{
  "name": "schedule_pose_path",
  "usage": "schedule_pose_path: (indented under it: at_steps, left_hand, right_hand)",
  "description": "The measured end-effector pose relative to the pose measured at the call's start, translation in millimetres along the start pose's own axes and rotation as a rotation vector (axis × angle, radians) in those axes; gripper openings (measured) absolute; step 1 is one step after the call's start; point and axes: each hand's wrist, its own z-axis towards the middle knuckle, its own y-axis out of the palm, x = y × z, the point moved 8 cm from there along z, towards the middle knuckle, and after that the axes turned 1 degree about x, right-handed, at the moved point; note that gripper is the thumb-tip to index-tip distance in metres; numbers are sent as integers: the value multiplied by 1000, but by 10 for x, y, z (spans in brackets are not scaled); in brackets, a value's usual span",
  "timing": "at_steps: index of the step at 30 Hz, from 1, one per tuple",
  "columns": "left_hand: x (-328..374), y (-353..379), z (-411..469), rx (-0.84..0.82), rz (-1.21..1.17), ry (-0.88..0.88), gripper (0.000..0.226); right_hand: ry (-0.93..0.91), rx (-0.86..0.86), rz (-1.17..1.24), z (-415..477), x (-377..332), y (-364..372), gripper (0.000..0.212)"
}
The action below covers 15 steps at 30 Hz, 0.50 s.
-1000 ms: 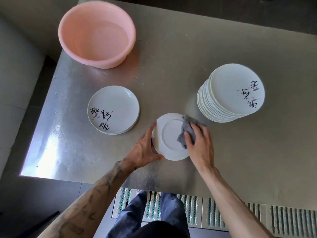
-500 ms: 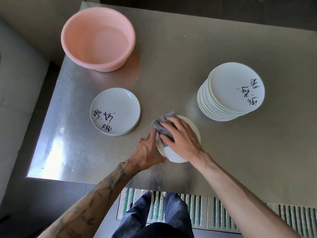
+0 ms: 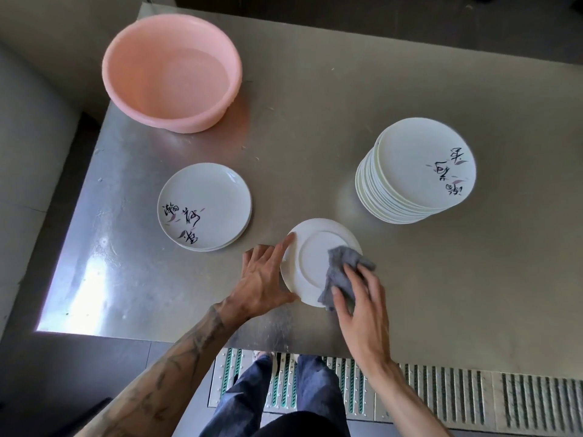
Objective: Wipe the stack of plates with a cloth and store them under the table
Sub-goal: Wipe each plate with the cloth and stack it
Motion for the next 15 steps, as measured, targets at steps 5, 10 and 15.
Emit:
schedule_pose_path:
  at_steps: [5,10,15]
  left_hand:
    - [1,-18,8,26,-14,-19,126]
    - [-5,-12,-4,18,-43,-27,126]
    - [-19,9,10,30,-67,-66,126]
  right_hand:
    - [-56,38,-19,-215,-88,88,48]
    - [-47,23,50,-157,-86,112,53]
    - [-35,-63,82,354,-28,30,55]
